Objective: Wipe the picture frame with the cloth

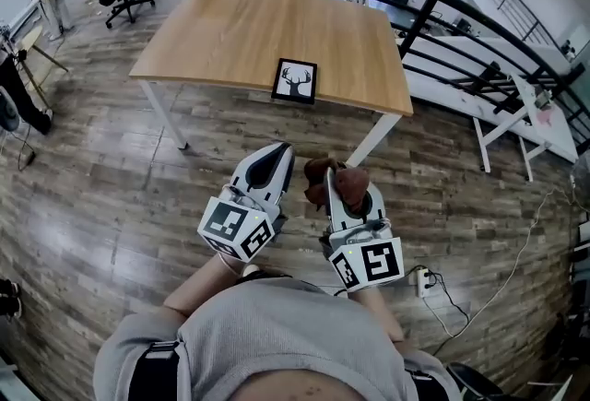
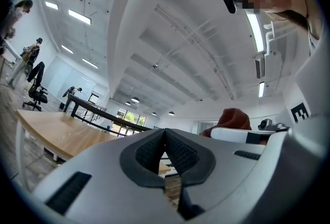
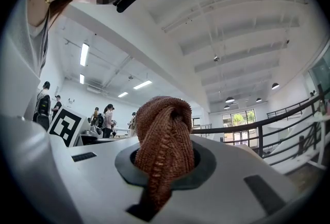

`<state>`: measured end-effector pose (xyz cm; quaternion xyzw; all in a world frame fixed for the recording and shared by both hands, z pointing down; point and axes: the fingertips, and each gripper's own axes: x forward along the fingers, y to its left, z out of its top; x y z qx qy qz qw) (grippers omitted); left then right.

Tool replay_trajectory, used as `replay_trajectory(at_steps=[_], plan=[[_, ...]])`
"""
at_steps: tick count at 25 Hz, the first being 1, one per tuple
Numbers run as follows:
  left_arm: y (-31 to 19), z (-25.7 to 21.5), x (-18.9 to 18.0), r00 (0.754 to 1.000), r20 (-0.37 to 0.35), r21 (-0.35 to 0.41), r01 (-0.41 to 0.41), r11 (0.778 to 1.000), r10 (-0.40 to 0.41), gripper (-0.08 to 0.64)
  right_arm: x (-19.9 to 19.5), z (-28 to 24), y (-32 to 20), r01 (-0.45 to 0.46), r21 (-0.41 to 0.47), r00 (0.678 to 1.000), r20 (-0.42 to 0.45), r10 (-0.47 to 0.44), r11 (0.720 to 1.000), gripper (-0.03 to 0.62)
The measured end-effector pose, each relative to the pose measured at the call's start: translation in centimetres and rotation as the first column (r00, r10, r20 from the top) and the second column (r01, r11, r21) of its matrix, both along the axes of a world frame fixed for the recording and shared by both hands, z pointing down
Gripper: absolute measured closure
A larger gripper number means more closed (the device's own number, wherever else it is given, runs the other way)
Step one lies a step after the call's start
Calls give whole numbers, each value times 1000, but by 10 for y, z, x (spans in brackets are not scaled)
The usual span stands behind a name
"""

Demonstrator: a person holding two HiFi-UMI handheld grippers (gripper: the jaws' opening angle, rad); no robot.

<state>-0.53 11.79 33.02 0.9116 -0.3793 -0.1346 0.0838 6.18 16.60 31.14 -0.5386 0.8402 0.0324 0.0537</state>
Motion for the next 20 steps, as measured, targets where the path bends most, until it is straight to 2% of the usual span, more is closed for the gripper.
replay_trajectory(at_steps=[5, 11, 20], plan=[[2, 5, -7, 1000, 11, -8, -5, 1000, 6, 552, -8, -3, 3, 17, 20, 1000, -25, -17, 1000, 546], [3, 3, -10, 1000, 11, -8, -12, 1000, 12, 552, -5, -21, 5, -46, 59, 998, 34, 44, 997, 546], [1, 1, -16, 1000, -9, -18, -25, 1000, 25, 552, -10, -4, -2, -35, -4, 999, 25, 36, 999, 546]])
